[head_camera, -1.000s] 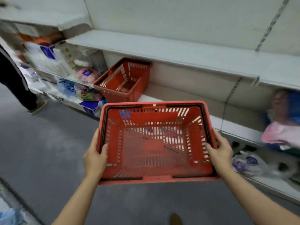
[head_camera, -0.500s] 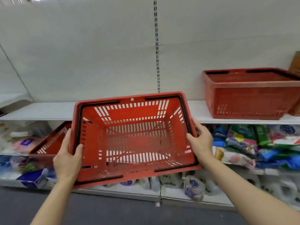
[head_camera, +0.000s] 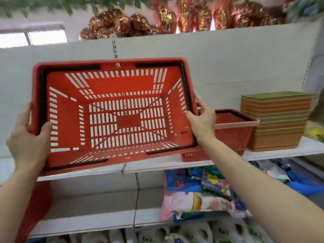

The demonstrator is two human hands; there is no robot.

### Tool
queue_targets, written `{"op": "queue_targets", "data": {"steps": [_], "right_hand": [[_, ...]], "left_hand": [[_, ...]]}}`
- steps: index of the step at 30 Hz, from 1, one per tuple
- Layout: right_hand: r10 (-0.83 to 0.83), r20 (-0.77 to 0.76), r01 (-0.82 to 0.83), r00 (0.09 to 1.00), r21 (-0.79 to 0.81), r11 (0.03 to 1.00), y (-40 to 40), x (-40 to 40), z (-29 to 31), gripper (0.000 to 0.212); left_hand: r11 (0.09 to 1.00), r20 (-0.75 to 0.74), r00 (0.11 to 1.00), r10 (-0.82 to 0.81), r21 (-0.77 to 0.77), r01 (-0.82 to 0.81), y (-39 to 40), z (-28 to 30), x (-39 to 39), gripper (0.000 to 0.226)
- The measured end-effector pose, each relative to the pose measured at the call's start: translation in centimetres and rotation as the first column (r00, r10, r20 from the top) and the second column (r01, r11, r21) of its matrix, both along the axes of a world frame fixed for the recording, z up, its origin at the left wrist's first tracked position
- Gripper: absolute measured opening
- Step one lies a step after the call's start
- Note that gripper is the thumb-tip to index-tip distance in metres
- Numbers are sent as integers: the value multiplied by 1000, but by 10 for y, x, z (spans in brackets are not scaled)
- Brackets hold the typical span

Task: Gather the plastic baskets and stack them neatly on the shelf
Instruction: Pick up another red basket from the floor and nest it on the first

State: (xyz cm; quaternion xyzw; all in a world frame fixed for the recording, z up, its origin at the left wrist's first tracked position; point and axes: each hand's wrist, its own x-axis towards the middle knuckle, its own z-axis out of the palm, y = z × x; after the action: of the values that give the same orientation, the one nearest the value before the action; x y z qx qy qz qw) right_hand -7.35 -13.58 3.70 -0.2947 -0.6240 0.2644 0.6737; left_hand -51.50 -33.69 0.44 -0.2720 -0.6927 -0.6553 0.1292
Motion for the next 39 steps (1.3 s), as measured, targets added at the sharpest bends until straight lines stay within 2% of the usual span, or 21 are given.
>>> {"op": "queue_targets", "data": {"steps": [2, 7, 11, 16, 21, 25, 29, 31, 34, 39], "right_hand": [[-56, -11, 57, 998, 42, 998, 15, 21, 22, 62], [-206, -15, 206, 979, 115, 972, 61, 87, 58, 59], [-284, 5, 282, 959, 111, 953, 109, 143, 73, 58], [-285, 34, 280, 958, 94, 955, 170, 202, 75, 61], [-286, 119, 288, 951, 0, 958, 235, 236, 65, 60], [-211, 197, 232, 958, -96, 968, 284, 245, 62, 62], [-124, 354, 200, 927, -189, 961, 325, 247, 61, 58], [-84, 414, 197, 906, -237, 952, 337, 246, 58, 59], [-77, 535, 258, 841, -272, 927, 354, 246, 47, 54], [-63, 604, 310, 795, -314, 897, 375, 243, 25, 54]], "left_hand": [[999, -98, 995, -32, 36, 36, 20, 35, 55, 61], [986, -205, 971, -126, 84, 145, 83, 88, 155, 62], [976, -234, 953, -191, 63, 211, 150, 103, 216, 65], [978, -260, 943, -209, -43, 205, 236, 101, 270, 64], [967, -196, 952, -234, -146, 207, 290, 88, 308, 63], [942, -116, 968, -221, -284, 181, 313, 94, 324, 62], [875, -17, 955, -297, -406, 265, 380, 64, 251, 64], [847, 16, 955, -295, -459, 269, 410, 52, 228, 55], [812, 53, 944, -327, -495, 309, 383, 74, 288, 30], [699, 223, 896, -383, -564, 439, 404, 66, 270, 18]]}}
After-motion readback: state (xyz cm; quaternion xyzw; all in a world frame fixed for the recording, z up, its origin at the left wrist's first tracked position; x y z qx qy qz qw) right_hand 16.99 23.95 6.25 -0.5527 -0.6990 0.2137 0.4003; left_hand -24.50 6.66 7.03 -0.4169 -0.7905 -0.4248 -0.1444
